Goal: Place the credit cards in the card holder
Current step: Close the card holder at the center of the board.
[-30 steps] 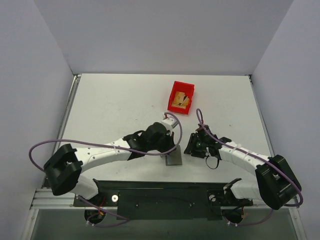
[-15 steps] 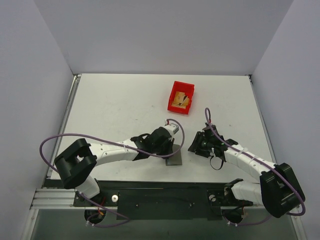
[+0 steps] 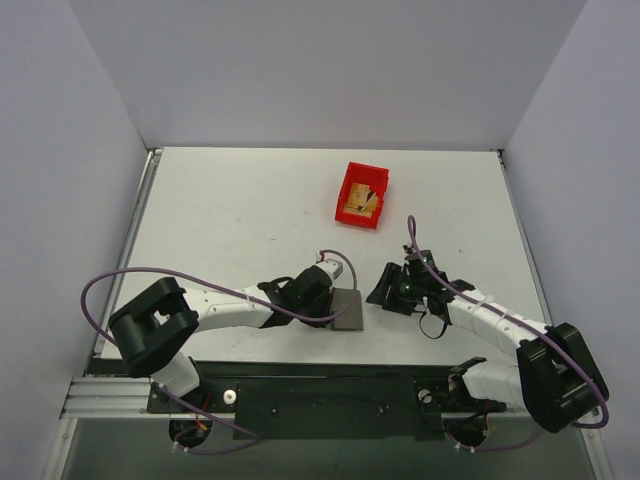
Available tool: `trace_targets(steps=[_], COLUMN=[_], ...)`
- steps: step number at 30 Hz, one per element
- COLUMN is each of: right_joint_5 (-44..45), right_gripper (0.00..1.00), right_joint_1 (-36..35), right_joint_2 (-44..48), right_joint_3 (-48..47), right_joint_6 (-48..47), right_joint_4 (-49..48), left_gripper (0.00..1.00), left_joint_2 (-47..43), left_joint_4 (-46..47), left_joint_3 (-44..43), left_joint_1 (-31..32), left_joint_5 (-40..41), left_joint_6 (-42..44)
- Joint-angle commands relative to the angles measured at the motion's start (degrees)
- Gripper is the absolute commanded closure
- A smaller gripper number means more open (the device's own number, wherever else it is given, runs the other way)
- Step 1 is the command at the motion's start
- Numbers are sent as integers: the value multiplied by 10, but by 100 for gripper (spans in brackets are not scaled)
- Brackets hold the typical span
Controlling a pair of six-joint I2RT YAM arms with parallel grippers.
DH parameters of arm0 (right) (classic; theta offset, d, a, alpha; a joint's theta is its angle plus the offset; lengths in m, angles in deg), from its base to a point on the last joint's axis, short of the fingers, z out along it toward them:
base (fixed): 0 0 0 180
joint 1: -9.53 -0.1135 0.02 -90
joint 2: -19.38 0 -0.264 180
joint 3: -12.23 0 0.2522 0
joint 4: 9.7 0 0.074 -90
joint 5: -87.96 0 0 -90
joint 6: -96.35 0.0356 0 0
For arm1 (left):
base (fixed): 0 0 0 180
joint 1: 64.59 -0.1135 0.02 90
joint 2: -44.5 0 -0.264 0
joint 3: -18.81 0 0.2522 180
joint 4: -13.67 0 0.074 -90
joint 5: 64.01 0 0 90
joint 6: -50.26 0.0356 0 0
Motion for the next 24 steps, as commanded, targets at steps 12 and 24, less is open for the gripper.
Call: trace_targets(steps=[12, 24], right_joint_5=[-111, -83], right_gripper=[52, 53], right_joint_1=[8, 10], right_joint_2=[-108, -121], right_joint_3=[37, 26], right_joint_6=[6, 1], right_joint_4=[-142, -114], left_gripper=[100, 100], left_joint_2=[-20, -144], left_joint_4=[22, -33], left_joint_3=[9, -84], left_joint_1=[-10, -10], left_joint_5=[-3, -46], left_joint_6=[-10, 51])
